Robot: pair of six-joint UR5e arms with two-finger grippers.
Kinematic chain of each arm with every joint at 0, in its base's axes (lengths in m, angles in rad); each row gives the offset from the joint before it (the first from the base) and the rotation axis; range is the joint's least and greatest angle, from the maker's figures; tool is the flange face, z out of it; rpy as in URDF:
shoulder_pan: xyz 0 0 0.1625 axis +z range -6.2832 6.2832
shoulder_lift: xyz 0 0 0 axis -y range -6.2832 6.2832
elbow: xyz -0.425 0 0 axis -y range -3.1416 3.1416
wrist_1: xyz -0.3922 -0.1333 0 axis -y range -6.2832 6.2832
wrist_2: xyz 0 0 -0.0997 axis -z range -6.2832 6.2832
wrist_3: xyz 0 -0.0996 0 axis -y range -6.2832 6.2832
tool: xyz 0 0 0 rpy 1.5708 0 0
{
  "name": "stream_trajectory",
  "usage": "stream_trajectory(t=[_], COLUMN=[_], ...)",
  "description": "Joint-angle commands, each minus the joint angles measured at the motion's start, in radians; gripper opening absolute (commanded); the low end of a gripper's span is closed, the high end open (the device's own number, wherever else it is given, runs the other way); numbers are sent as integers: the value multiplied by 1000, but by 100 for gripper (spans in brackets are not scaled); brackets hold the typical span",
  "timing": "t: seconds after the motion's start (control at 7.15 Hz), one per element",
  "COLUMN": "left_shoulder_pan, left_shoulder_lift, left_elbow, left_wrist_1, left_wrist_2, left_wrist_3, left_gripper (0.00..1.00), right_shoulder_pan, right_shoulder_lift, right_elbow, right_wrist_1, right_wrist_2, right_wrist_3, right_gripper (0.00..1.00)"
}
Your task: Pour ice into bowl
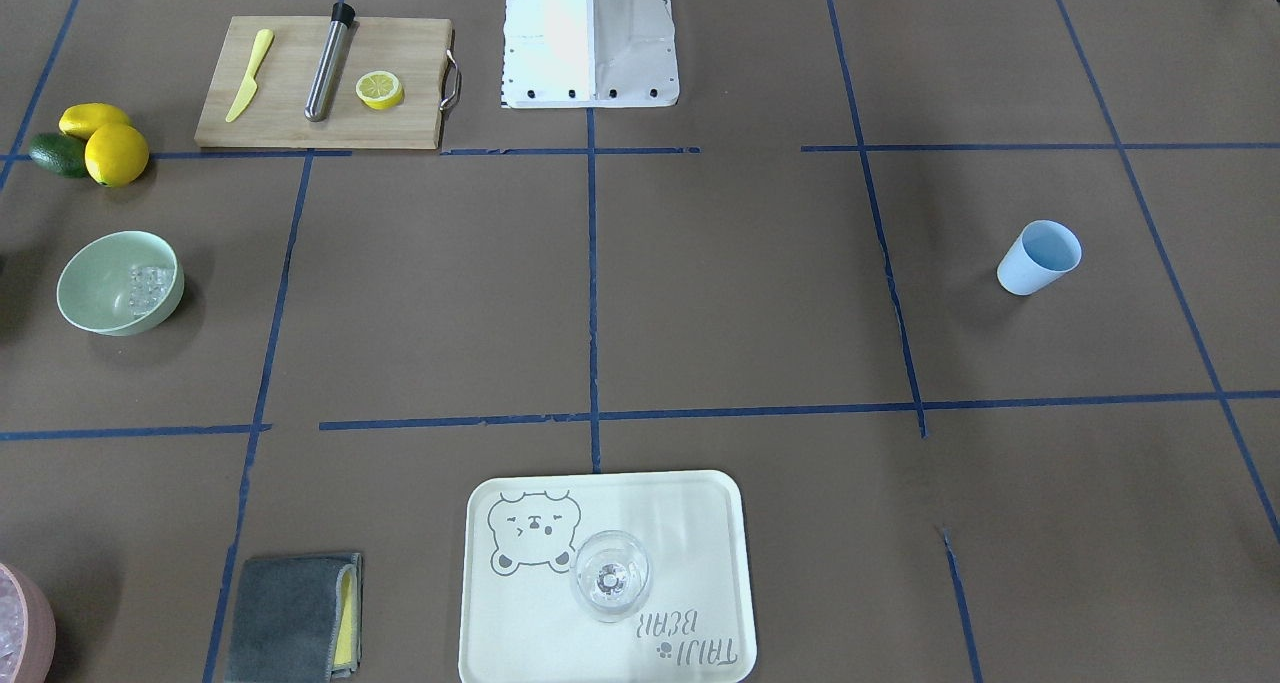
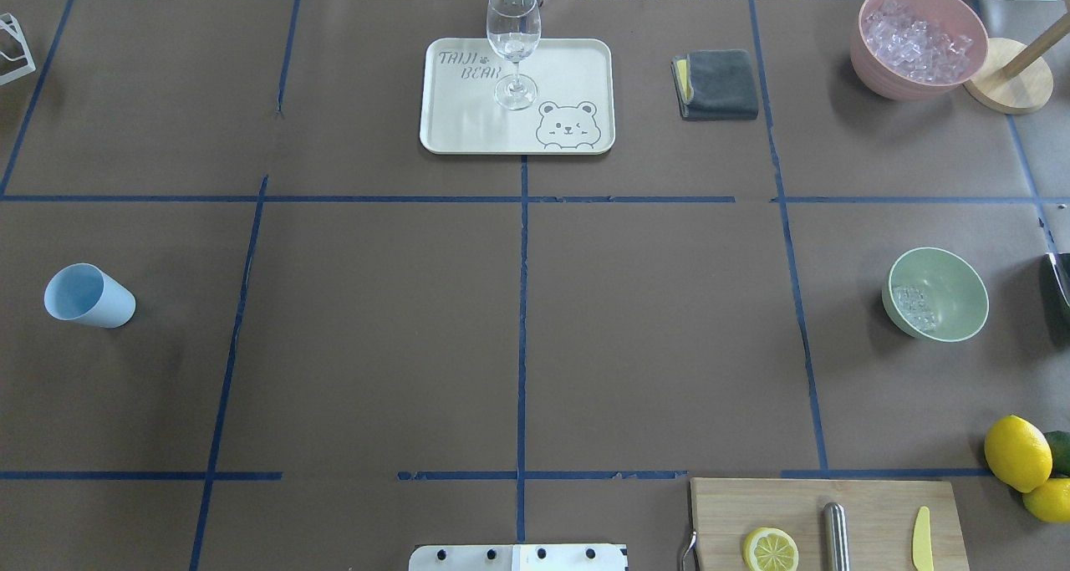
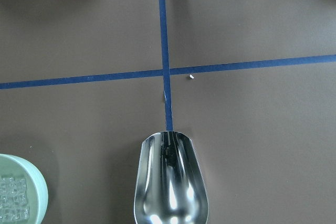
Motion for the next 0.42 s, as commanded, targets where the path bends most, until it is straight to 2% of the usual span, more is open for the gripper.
stream_trajectory(t=[0.0,0.28], left_shoulder_pan=[1,1], left_shoulder_lift=[3,6], left_elbow=[-4,-4], left_wrist_1=[5,5], left_wrist_2=[0,2], left_wrist_3=[0,0], left_gripper=[100,100], right_shoulder_pan=[0,0], right_shoulder_lift=[0,0], right_elbow=[0,-2], right_wrist_1=[0,0], right_wrist_2=[3,7], right_wrist_3=[0,-1], right_gripper=[100,100])
